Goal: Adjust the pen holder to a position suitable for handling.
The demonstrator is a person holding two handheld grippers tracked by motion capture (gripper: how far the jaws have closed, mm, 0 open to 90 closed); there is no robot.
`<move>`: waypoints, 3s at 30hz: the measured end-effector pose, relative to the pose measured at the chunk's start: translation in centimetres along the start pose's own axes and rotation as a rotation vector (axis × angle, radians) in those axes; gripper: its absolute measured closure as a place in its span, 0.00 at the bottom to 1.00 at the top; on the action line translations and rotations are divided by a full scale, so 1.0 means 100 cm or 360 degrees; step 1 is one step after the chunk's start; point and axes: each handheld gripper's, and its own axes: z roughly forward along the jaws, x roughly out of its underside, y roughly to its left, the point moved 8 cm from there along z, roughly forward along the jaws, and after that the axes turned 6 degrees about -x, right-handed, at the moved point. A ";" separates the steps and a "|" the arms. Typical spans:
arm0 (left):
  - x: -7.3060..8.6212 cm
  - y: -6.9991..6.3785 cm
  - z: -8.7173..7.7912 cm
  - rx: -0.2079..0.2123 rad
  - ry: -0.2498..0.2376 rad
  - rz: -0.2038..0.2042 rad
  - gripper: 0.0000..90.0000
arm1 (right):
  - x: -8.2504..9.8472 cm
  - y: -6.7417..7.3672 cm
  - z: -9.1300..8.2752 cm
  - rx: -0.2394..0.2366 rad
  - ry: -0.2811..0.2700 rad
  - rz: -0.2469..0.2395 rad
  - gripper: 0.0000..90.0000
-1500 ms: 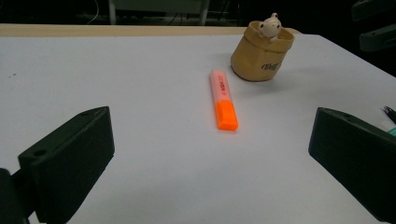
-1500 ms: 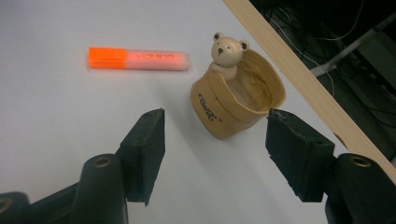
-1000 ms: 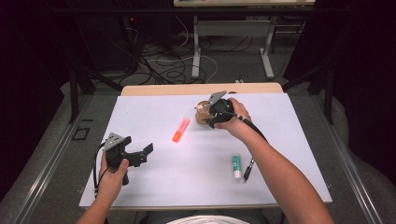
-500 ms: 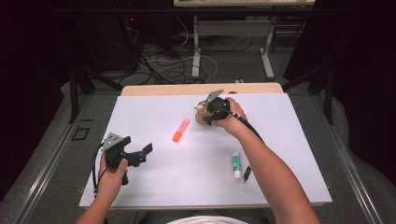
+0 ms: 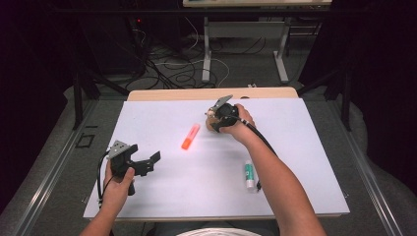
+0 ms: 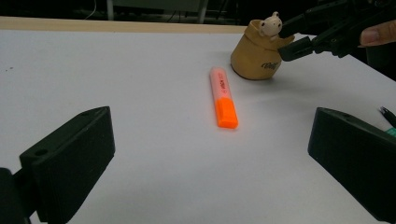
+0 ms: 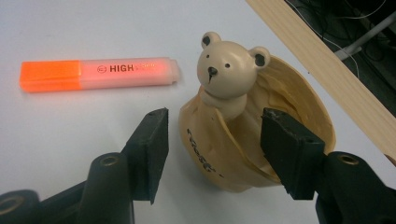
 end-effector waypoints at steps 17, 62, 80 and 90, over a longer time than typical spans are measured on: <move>0.002 0.005 -0.002 -0.0016 0.0002 -0.0040 0.02 | 0.006 -0.005 0.018 -0.0032 0.0000 0.0023 0.47; 0.005 0.004 0.000 -0.0007 0.0026 -0.0039 0.03 | 0.007 0.015 0.015 -0.0077 0.0049 -0.0139 0.79; 0.005 0.004 0.001 -0.0011 0.0024 -0.0035 0.03 | -0.003 0.028 -0.006 -0.0100 0.0005 -0.0122 0.79; 0.005 0.004 0.001 -0.0012 0.0027 -0.0034 0.03 | 0.000 0.051 -0.023 -0.0152 -0.0010 -0.0114 0.79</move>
